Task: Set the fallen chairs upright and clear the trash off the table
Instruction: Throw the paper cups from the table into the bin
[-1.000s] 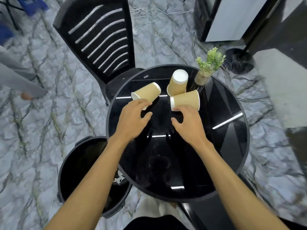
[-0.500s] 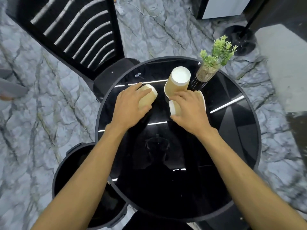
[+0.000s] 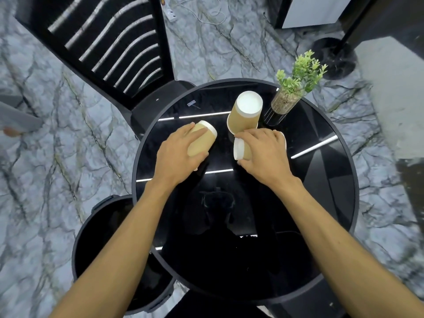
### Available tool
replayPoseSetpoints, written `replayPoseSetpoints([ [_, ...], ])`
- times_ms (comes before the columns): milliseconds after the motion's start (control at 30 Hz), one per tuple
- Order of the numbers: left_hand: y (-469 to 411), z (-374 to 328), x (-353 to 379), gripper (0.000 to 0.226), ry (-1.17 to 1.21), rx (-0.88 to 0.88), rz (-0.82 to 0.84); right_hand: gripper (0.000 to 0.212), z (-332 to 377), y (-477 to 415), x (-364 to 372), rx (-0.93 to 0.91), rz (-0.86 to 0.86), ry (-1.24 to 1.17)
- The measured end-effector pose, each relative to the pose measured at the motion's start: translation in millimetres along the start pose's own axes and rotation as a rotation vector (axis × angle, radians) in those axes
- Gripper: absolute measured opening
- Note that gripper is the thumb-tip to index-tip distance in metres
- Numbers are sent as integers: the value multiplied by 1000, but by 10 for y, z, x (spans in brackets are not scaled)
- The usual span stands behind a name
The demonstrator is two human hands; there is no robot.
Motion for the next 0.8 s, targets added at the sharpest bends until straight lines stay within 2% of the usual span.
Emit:
replayPoseSetpoints([
  [333, 706, -204, 10, 59, 28, -67, -99, 64, 137, 489, -68, -44, 2, -192],
  [600, 1763, -217, 51, 58, 66, -180, -224, 63, 571, 1009, 63, -193, 45, -238],
  [800, 2640, 23, 18, 56, 85, -353, -342, 60, 1186, 1221, 287, -360, 107, -273],
])
Point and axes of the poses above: each hand's wrist, its own y-axis away from the middle knuckle, its own x-axis out of the palm, z = x × y, the point moved 5 cm from there along -y, towards the middle knuckle, and after that the axes turned 13 degrees about z, right-handed, at the moved point
